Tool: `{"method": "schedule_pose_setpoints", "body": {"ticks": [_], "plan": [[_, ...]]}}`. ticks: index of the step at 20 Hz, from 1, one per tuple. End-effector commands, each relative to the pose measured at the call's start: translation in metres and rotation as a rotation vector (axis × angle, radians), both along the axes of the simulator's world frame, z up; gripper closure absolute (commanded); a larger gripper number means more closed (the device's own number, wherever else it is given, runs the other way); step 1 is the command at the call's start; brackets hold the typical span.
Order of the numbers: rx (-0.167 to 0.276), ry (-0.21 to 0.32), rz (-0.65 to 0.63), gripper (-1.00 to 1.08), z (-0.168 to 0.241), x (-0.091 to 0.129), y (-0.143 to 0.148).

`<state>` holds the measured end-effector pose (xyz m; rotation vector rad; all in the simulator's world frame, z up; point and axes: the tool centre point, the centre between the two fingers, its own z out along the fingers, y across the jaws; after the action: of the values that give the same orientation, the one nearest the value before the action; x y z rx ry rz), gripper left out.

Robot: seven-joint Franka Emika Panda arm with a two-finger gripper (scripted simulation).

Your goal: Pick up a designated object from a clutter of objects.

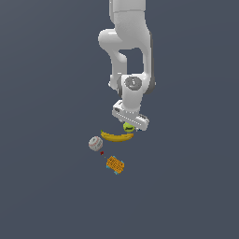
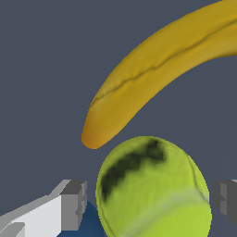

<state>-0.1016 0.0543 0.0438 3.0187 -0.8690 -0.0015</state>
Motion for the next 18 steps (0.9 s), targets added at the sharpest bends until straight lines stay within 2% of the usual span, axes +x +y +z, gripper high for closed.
{"method": "schedule_pose_setpoints", "body": {"ticks": [1, 18], "plan": [[0.0, -0.001, 0.0, 1.08, -0.001, 0.0, 0.0], [0.0, -0.003, 0.001, 1.08, 0.009, 0.0, -0.002]]}}
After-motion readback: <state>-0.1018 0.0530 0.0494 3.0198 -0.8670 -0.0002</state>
